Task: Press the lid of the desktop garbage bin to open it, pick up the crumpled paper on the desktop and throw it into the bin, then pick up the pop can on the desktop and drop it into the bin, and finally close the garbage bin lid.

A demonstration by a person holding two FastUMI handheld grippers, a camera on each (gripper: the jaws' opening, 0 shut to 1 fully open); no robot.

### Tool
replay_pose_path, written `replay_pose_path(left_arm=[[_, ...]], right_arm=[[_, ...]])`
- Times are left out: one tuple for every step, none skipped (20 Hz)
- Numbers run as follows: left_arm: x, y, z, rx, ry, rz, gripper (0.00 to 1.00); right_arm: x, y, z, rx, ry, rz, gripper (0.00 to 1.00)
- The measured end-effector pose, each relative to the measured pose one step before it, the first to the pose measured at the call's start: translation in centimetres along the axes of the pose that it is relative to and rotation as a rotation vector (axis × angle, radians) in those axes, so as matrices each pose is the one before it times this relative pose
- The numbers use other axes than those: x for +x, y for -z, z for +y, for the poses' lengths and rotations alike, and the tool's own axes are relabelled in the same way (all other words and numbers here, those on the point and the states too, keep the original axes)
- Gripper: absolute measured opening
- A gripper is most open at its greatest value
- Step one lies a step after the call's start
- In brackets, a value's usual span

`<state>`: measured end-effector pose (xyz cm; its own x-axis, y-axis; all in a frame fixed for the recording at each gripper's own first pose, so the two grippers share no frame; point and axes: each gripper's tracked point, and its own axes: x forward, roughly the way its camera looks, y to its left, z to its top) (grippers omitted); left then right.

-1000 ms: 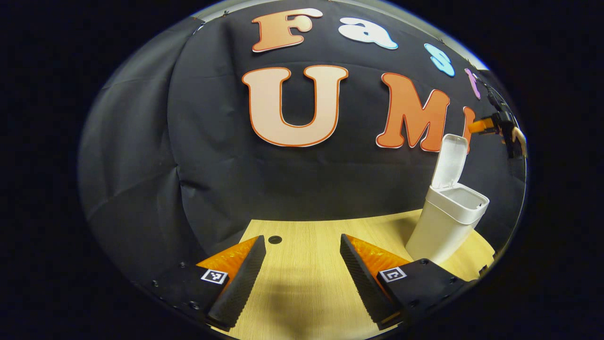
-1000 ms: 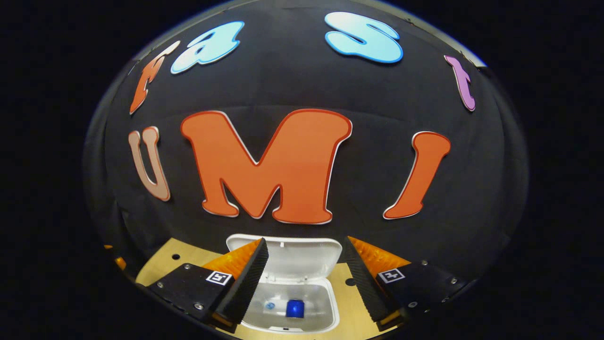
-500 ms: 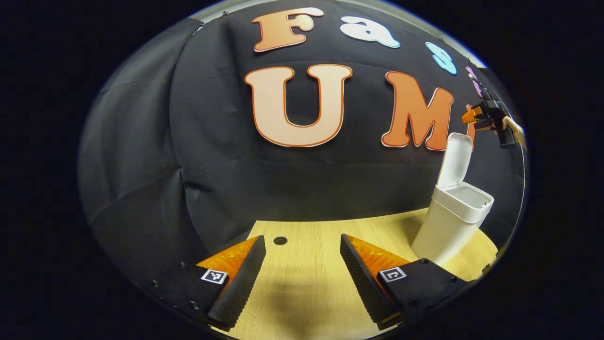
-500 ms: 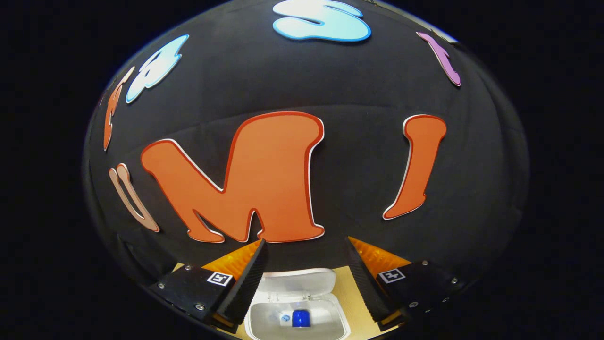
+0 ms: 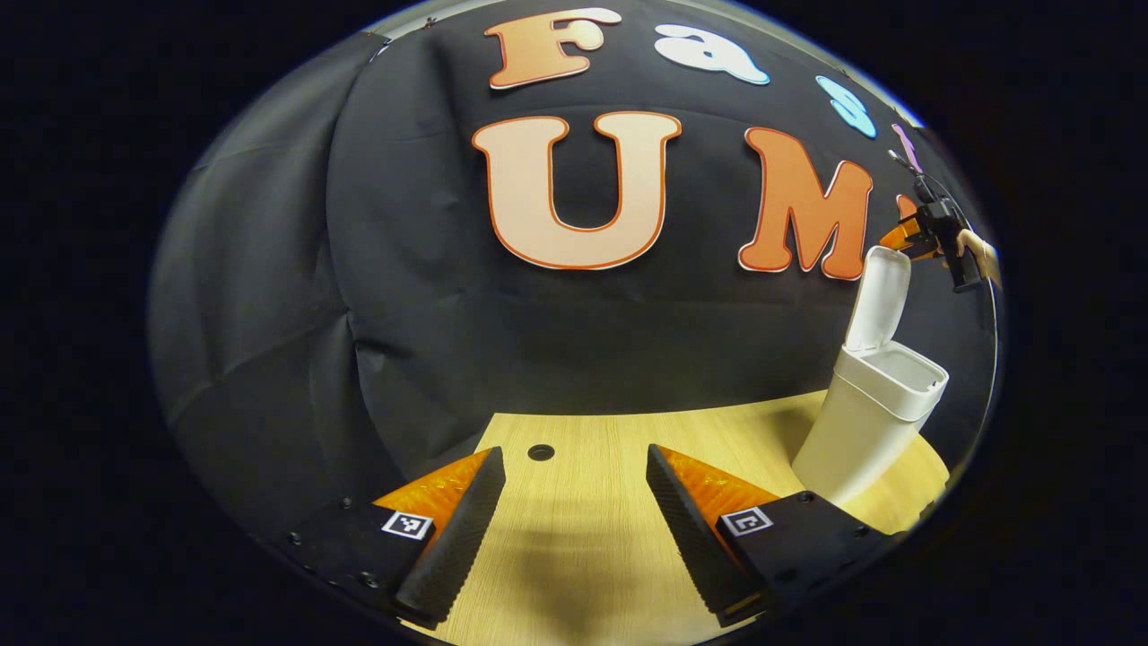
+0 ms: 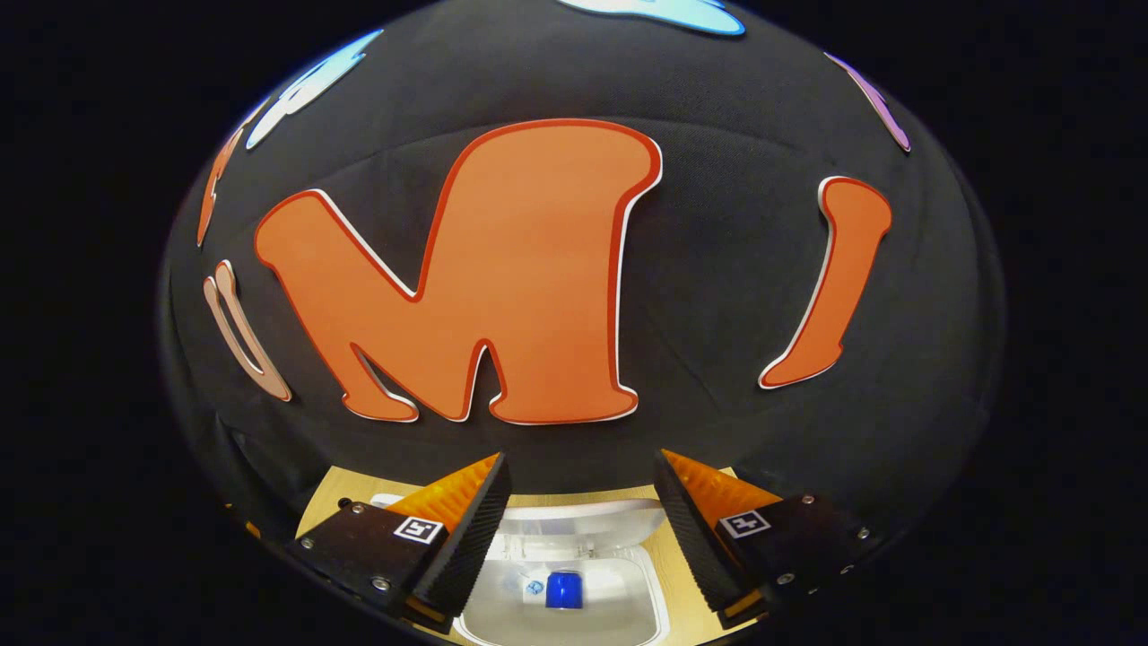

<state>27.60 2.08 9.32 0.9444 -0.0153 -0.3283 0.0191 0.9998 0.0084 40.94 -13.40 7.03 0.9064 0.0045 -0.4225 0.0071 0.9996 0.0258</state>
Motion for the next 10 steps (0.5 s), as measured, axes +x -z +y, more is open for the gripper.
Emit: replay_pose_path(left_arm=[[0.057,0.161,0.053,-0.00153,-0.00075,0.00163,1.00],[0.122,-0.001,-0.042,-0.00185,0.00174,-0.00039,1.00],[-0.080,-0.096,-0.016,-0.00129,0.00178,-0.00138,1.00],[0.017,-0.027,0.000,-0.00195,0.00272,-0.00182,1.00],[-0.003,0.063,0.030,-0.00202,0.00282,-0.00140,1.00],[-0.129,-0.067,-0.057,-0.00143,0.00409,-0.00061,1.00],[0.027,0.063,-0.056,-0.00054,0.00429,-0.00059,1.00],[-0.044,0.114,0.049,-0.00142,0.00280,-0.00133,1.00],[-0.072,0.055,-0.050,-0.00259,0.00140,0.00001,1.00],[-0.041,0.167,-0.018,-0.00131,0.00329,0.00392,1.00]], right_arm=[[-0.157,0.240,0.018,-0.00671,-0.00483,0.01163,0.95],[-0.462,0.477,0.115,-0.01281,-0.00229,0.01101,0.96],[-0.374,0.505,0.168,-0.02165,-0.00252,0.01243,0.96],[-0.492,0.656,0.146,-0.03112,-0.00225,0.01599,0.96],[-0.499,0.750,0.202,-0.03529,-0.00395,0.01759,0.96],[-0.468,1.050,0.520,-0.03857,-0.00566,0.02063,0.96],[-0.334,0.969,0.691,-0.03612,-0.00757,0.02160,0.96],[-0.469,1.049,0.819,-0.02641,-0.01558,0.01961,0.96],[-0.195,0.891,1.047,-0.01104,-0.02639,0.01778,0.96],[-0.174,1.020,1.076,-0.00695,-0.03371,0.01956,0.97]])
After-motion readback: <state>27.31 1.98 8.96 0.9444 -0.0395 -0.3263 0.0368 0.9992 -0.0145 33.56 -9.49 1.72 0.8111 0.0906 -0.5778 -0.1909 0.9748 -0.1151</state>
